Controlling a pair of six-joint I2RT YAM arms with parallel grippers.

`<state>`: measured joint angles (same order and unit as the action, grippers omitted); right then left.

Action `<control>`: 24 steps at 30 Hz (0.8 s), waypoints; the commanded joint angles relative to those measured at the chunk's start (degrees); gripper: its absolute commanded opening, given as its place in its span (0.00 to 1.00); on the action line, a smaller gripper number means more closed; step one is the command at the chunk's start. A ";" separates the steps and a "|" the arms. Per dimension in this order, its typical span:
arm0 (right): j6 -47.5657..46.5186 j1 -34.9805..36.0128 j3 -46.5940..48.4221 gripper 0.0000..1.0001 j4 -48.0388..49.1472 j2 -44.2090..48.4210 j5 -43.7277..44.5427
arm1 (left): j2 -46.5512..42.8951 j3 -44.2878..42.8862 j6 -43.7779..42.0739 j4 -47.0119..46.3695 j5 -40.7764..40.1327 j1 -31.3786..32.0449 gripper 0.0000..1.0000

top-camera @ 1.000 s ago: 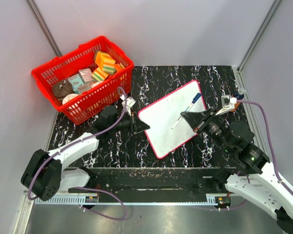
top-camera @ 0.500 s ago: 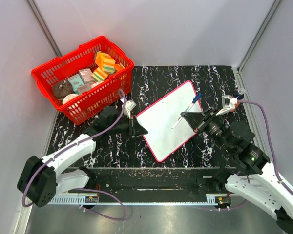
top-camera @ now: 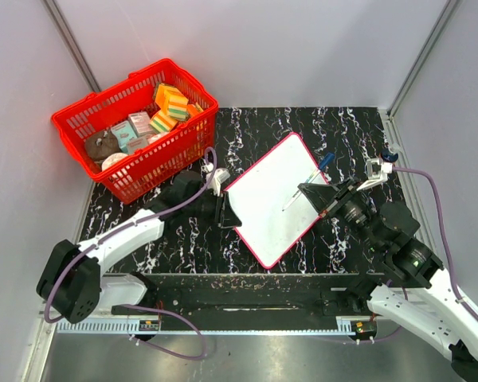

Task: Write a sentence on the whiteboard
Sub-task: Move the whiteboard to the center of the board.

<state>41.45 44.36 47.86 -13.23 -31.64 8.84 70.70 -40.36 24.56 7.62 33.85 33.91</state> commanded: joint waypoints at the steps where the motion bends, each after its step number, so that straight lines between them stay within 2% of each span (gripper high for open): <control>1: 0.47 0.29 -0.22 0.00 0.67 0.70 1.79 | 1.55 -1.21 -7.33 7.67 -3.61 1.25 0.31; 8: 0.47 0.20 -0.31 0.00 0.23 1.14 2.15 | 3.39 -4.02 -9.96 12.94 -5.63 1.25 0.48; 13: 0.38 0.29 -0.04 0.00 0.05 1.14 2.76 | 2.70 -5.26 -11.02 15.85 -8.53 1.25 0.67; 24: 0.21 0.29 0.22 0.00 -0.04 1.32 2.85 | -8.11 -3.24 -6.02 14.45 -10.29 0.81 0.83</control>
<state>41.71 44.36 47.55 -13.67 -30.74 10.04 68.14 -43.48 15.94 24.16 25.06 34.92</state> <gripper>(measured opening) 0.030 0.808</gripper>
